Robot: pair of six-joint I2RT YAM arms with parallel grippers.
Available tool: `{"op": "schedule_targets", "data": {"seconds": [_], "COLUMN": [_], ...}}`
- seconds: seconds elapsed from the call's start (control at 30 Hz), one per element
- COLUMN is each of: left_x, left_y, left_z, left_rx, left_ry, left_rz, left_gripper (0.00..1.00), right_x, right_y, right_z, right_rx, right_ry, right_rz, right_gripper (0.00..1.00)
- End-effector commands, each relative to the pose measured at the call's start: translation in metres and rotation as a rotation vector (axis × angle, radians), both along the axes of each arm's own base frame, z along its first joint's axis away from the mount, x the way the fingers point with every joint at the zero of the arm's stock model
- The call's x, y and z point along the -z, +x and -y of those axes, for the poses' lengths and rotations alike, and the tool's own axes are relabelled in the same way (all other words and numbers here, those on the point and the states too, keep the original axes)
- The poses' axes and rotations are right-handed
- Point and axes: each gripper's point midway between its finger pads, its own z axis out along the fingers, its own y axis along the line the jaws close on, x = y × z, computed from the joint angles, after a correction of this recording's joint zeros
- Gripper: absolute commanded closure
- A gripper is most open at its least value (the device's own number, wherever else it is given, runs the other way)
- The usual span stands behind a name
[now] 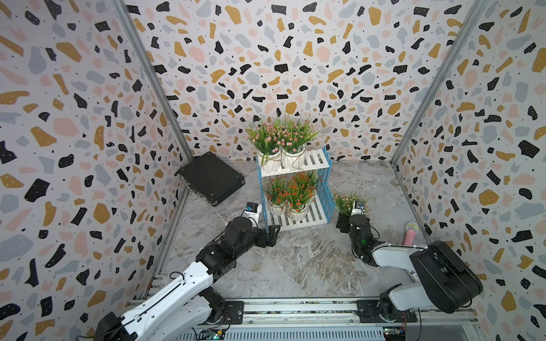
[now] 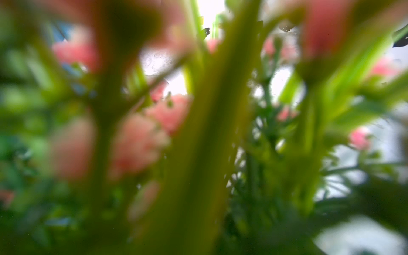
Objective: Place the baby's breath potted plants on the rack by color
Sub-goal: Pick up the baby's breath potted plant from the center of the board.
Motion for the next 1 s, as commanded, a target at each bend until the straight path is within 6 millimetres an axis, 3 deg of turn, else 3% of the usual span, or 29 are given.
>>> {"op": "schedule_targets", "data": {"seconds": [0.0,0.23,0.43,0.57,0.83,0.97], "left_x": [-0.005,-0.003,-0.003,-0.003,-0.008,-0.011], "left_y": [0.0,0.001,0.002,0.001,-0.001,-0.002], "left_z": [0.003,0.004,0.006,0.007,0.003,0.002], "left_rx": [0.014,0.016,0.021,0.024,0.018,0.018], "left_ry": [-0.011,-0.012,-0.015,-0.016,-0.009,-0.011], "left_rz": [0.036,0.031,0.029,0.024,0.03,0.033], "left_gripper": [0.0,0.0,0.0,0.0,0.0,0.0], "right_x": [-0.008,-0.072,-0.141,-0.199,-0.305,-0.335], "right_y": [-0.007,-0.02,-0.032,-0.033,-0.006,0.025], "right_z": [0.005,0.007,-0.004,-0.018,-0.058,-0.076], "right_rx": [0.007,-0.025,-0.123,-0.202,-0.348,-0.375], "right_ry": [0.004,0.015,0.011,0.038,0.088,0.058], "right_rz": [-0.001,0.061,0.02,0.029,0.109,0.135], "right_gripper": [0.26,0.31,0.29,0.29,0.29,0.28]}}
